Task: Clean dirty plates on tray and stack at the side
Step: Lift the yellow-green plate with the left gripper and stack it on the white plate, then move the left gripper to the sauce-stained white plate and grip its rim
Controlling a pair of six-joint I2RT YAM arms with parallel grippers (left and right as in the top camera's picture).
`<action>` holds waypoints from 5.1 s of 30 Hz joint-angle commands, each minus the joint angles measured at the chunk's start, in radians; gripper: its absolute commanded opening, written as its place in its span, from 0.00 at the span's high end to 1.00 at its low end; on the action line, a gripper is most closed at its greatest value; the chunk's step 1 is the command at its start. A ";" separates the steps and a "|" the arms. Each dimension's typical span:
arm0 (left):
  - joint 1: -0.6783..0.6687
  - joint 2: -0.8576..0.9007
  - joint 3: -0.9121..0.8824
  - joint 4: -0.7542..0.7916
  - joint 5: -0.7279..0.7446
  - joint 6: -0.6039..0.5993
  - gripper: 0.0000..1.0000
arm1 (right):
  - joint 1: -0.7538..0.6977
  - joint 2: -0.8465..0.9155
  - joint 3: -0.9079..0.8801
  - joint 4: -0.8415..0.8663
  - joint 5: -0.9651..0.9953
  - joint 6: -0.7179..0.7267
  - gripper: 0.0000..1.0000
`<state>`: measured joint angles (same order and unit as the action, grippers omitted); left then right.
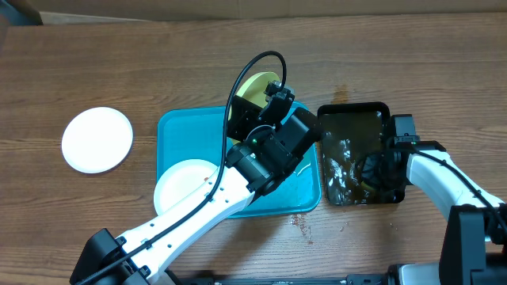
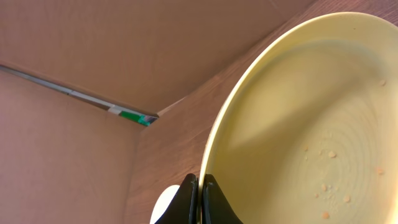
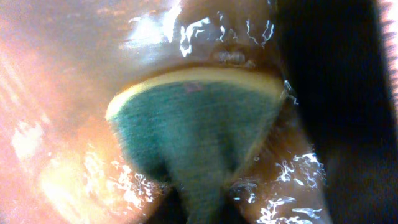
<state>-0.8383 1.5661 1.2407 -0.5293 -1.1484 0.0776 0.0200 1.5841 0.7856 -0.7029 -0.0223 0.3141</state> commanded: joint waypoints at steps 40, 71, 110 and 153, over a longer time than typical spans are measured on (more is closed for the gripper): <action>1.022 -0.038 0.021 -0.181 1.300 -0.455 0.96 | -0.001 0.019 -0.027 0.212 0.003 0.000 0.00; 1.564 0.189 -0.043 -0.058 1.219 -0.526 0.95 | -0.001 0.019 -0.027 0.212 0.003 0.000 0.00; 1.223 -0.119 -0.167 -0.766 1.283 -0.385 0.61 | -0.001 0.019 -0.027 0.212 0.003 0.000 0.00; 0.835 -0.119 -0.525 -0.023 1.414 -0.461 0.96 | -0.001 0.019 -0.027 0.212 0.003 0.000 0.00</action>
<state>0.0437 1.4578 0.7204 -0.5636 0.3405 -0.3252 0.0231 1.5848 0.7761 -0.4900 -0.0219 0.3099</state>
